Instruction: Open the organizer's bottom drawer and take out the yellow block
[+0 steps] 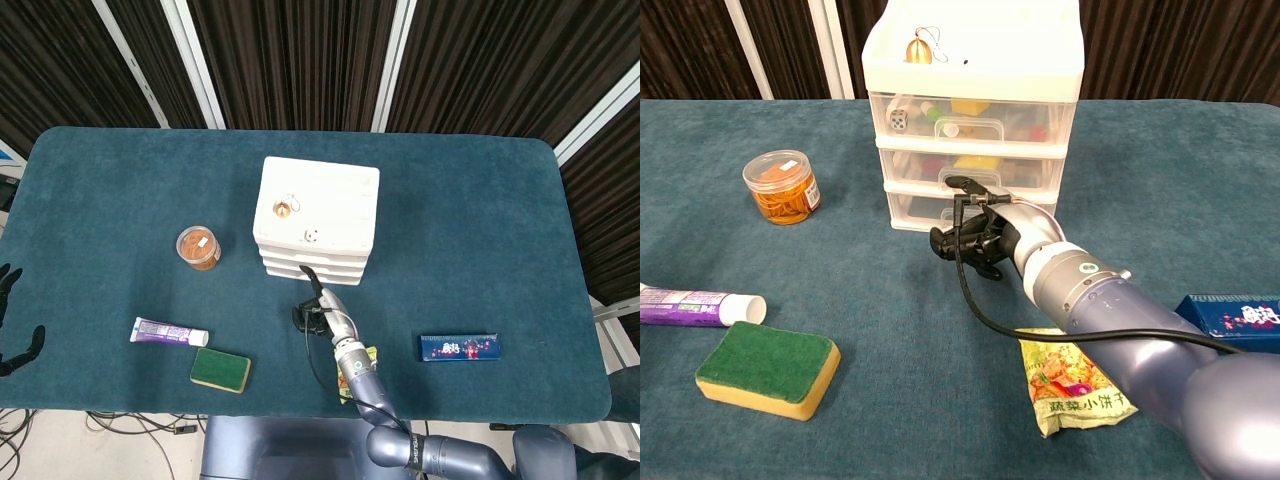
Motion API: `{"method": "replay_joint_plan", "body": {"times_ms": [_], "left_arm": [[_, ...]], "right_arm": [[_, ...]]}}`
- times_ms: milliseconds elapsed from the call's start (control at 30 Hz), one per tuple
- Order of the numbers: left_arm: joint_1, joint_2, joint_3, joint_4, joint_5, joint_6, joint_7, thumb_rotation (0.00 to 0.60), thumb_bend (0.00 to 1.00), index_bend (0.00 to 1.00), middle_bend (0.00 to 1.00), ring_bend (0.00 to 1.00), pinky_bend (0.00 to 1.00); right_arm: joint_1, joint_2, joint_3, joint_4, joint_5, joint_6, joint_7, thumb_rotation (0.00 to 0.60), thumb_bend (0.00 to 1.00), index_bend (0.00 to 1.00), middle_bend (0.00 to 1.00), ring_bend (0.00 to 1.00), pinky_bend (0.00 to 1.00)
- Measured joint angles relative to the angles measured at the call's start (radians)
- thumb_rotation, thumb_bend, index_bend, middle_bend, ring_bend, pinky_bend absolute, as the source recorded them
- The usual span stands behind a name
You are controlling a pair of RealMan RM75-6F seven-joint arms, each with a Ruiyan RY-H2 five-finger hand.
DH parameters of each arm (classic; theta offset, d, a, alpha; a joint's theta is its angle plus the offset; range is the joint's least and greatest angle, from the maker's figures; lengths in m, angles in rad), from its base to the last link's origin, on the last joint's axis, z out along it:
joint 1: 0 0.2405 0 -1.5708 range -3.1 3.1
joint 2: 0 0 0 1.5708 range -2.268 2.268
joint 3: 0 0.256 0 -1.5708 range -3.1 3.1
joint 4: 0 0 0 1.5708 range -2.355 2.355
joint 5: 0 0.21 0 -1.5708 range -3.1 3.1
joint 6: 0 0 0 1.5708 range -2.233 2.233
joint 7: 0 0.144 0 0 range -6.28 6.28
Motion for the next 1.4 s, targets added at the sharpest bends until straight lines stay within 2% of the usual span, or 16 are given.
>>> {"method": "replay_joint_plan", "body": {"times_ms": [567,1400], "left_arm": [[0.0,0.002,0.0,0.0,-0.001,-0.002,0.002,0.6,0.4,0.03,0.0,0.0,0.0],[0.0,0.004,0.002,0.003,0.0,-0.004,-0.003,0.6,0.4,0.03,0.0,0.0,0.0]], "right_arm": [[0.043,-0.007,0.02,0.036,0.041,-0.054,-0.008,0.6,0.59,0.0,0.85,0.91,0.95],[0.048,0.014,0.015,0.018,0.012,-0.087,0.069,0.6,0.59,0.0,0.85,0.91,0.95]]}}
